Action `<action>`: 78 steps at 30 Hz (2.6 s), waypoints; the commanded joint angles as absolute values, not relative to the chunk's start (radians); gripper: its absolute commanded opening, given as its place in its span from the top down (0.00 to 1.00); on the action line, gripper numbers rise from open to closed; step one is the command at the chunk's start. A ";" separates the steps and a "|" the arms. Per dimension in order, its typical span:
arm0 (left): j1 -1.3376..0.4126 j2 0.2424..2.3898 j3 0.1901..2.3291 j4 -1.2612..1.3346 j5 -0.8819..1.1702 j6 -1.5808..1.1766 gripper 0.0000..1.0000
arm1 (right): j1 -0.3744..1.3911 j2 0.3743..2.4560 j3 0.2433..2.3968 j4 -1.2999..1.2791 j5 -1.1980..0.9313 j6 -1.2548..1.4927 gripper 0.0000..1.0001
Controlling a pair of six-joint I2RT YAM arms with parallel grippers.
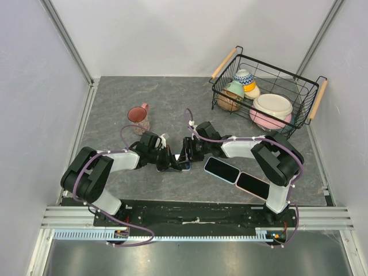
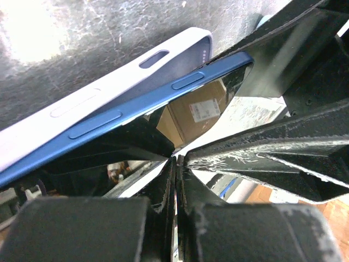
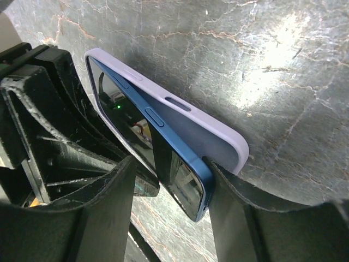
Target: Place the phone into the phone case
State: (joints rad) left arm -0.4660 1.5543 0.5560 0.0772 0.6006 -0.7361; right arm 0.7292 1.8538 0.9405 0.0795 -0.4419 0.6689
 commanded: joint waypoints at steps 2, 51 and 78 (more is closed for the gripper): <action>-0.399 1.640 0.502 0.024 0.376 -0.689 0.98 | 0.765 1.956 0.877 -0.293 -0.290 0.545 0.37; -0.250 1.482 0.603 -0.150 0.449 -0.630 0.60 | 0.769 2.131 0.991 -0.204 -0.387 0.638 0.62; -0.512 1.356 0.729 -0.296 0.178 -0.643 0.98 | 0.787 2.160 1.022 -0.224 -0.351 0.650 0.86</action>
State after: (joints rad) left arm -0.4812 1.2839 0.7029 -0.3382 0.1776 -0.6098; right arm 0.7059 2.0087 1.0985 -0.0463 -0.5835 0.7303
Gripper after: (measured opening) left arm 0.029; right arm 0.362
